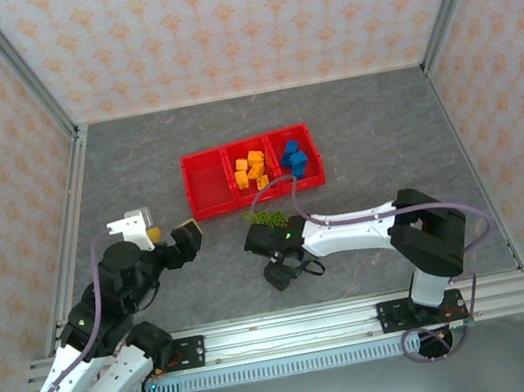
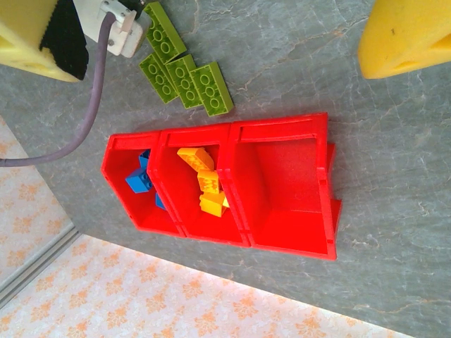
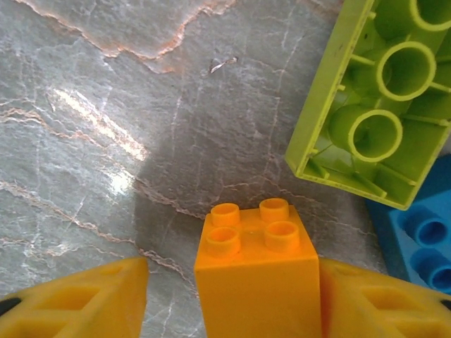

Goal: Sort the legos into containers by color
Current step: Pick up the lego from the bottom-center of the table, then place the lego in the container.

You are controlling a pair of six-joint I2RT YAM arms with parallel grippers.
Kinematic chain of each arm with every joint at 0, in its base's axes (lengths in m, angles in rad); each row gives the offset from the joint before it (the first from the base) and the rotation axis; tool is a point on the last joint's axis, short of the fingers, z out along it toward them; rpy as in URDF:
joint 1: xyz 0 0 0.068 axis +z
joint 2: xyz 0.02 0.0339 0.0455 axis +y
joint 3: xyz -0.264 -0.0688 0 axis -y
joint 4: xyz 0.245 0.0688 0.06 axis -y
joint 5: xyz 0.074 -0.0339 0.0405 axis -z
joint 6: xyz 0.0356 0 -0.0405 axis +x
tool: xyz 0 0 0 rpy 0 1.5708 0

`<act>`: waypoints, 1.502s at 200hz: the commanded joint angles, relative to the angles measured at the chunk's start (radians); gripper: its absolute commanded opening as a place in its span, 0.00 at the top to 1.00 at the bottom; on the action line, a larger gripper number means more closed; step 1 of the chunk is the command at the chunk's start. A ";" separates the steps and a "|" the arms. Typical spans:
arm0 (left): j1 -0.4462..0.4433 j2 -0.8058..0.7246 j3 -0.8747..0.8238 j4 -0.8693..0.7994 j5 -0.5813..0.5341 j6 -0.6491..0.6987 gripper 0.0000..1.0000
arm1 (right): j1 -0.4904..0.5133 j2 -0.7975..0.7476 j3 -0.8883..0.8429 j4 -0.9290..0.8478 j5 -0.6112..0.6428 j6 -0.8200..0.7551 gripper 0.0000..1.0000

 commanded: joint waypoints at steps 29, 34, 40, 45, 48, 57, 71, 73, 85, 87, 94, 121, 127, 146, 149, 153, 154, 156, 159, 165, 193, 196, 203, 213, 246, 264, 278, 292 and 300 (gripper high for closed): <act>0.003 -0.015 -0.017 0.029 0.010 -0.001 0.01 | 0.015 0.056 0.041 0.004 0.051 0.040 0.41; 0.003 -0.015 -0.017 0.029 0.010 -0.001 0.01 | 0.015 0.060 0.043 0.003 0.058 0.044 0.42; 0.003 -0.016 -0.017 0.030 0.010 -0.001 0.01 | 0.015 0.065 0.048 -0.002 0.067 0.044 0.45; 0.003 -0.017 -0.017 0.031 0.010 -0.001 0.01 | 0.015 0.068 0.051 -0.007 0.073 0.044 0.46; 0.003 -0.017 -0.017 0.031 0.011 -0.001 0.01 | 0.015 0.071 0.053 -0.010 0.076 0.045 0.47; 0.003 -0.018 -0.019 0.030 0.013 -0.001 0.01 | 0.015 0.075 0.058 -0.018 0.088 0.044 0.48; 0.003 -0.020 -0.020 0.033 0.018 0.002 0.01 | 0.016 0.077 0.065 -0.029 0.108 0.042 0.52; 0.003 -0.020 -0.018 0.034 0.019 0.002 0.01 | 0.015 0.076 0.066 -0.031 0.110 0.043 0.52; 0.003 -0.022 -0.020 0.034 0.020 0.002 0.00 | 0.015 0.067 0.075 -0.038 0.124 0.040 0.55; 0.003 -0.023 -0.020 0.033 0.020 0.002 0.01 | 0.016 0.064 0.078 -0.038 0.126 0.040 0.55; 0.002 -0.023 -0.020 0.033 0.020 0.001 0.01 | 0.016 0.054 0.083 -0.042 0.130 0.040 0.57; 0.003 -0.024 -0.021 0.037 0.023 0.003 0.01 | 0.015 -0.013 0.107 -0.028 0.156 0.029 0.62; 0.003 -0.024 -0.023 0.038 0.023 0.004 0.01 | 0.016 -0.028 0.115 -0.021 0.172 0.024 0.64; 0.003 -0.016 -0.024 0.038 0.026 0.005 0.01 | 0.004 -0.062 0.158 -0.026 0.195 0.006 0.67; 0.003 -0.015 -0.024 0.037 0.027 0.005 0.01 | 0.000 -0.067 0.166 -0.026 0.197 0.003 0.68; 0.003 -0.014 -0.024 0.038 0.028 0.005 0.01 | -0.008 -0.074 0.175 -0.027 0.199 -0.002 0.69; 0.003 -0.014 -0.023 0.038 0.029 0.005 0.01 | -0.010 -0.075 0.179 -0.026 0.199 -0.003 0.69; 0.003 -0.013 -0.023 0.038 0.029 0.005 0.00 | -0.014 -0.078 0.183 -0.026 0.200 -0.005 0.69; 0.003 -0.012 -0.024 0.038 0.030 0.005 0.01 | -0.019 -0.084 0.191 -0.026 0.201 -0.007 0.69; 0.003 -0.012 -0.023 0.038 0.031 0.005 0.01 | -0.035 -0.094 0.204 -0.021 0.204 -0.015 0.70; 0.003 -0.009 -0.024 0.040 0.031 0.005 0.00 | -0.143 -0.111 0.278 0.006 0.216 -0.067 0.73; 0.003 -0.008 -0.024 0.041 0.032 0.005 0.01 | -0.156 -0.108 0.286 0.012 0.215 -0.076 0.73; 0.003 -0.005 -0.025 0.041 0.035 0.007 0.01 | -0.188 -0.100 0.305 0.026 0.210 -0.093 0.74; 0.003 -0.003 -0.024 0.041 0.040 0.007 0.01 | -0.230 -0.076 0.340 0.043 0.200 -0.114 0.74; 0.003 0.011 -0.023 0.043 0.048 0.007 0.01 | -0.313 0.060 0.496 0.057 0.179 -0.184 0.74; 0.003 0.017 -0.025 0.042 0.050 0.007 0.01 | -0.341 0.146 0.586 0.055 0.192 -0.204 0.74; 0.003 0.019 -0.024 0.043 0.051 0.007 0.01 | -0.363 0.212 0.653 0.056 0.181 -0.218 0.74; 0.003 0.022 -0.026 0.045 0.057 0.008 0.01 | -0.380 0.278 0.715 0.067 0.201 -0.230 0.75; 0.003 0.025 -0.027 0.045 0.059 0.010 0.01 | -0.388 0.312 0.746 0.074 0.211 -0.244 0.75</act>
